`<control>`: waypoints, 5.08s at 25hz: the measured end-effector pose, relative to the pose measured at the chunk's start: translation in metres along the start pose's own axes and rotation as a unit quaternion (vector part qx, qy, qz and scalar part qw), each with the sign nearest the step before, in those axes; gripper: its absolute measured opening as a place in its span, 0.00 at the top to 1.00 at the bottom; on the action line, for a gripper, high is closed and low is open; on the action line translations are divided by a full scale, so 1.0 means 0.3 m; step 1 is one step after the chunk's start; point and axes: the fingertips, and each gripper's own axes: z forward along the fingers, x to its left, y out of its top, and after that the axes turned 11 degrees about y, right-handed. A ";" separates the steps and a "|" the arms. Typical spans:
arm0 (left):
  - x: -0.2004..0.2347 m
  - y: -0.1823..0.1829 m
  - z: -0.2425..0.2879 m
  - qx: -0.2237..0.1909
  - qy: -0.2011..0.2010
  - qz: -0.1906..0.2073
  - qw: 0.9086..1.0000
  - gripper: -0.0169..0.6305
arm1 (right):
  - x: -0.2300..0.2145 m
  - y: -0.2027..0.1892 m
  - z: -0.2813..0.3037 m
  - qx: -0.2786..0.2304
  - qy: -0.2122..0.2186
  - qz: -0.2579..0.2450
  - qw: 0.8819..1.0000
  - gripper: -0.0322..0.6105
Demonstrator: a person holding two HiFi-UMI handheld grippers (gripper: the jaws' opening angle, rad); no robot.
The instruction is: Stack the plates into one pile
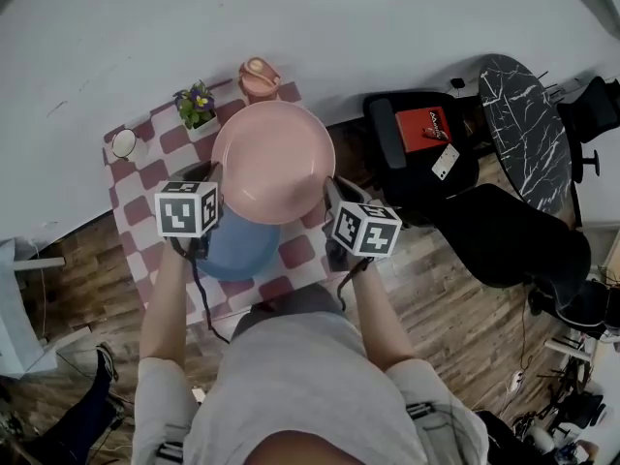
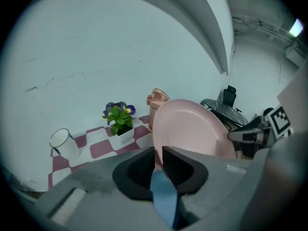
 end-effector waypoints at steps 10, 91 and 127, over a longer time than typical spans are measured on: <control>0.185 -0.128 -0.241 -0.025 0.050 -0.058 0.997 0.88 | 0.242 -0.042 0.042 0.018 0.053 -0.048 0.997 0.89; 0.258 -0.231 -0.599 -0.223 0.133 -0.066 0.963 0.96 | 0.604 -0.093 0.007 -0.028 0.108 -0.198 0.974 0.95; 0.142 -0.151 -1.210 -0.440 0.134 -0.029 0.887 0.96 | 0.870 0.054 -0.618 -0.259 0.085 -0.278 0.921 0.95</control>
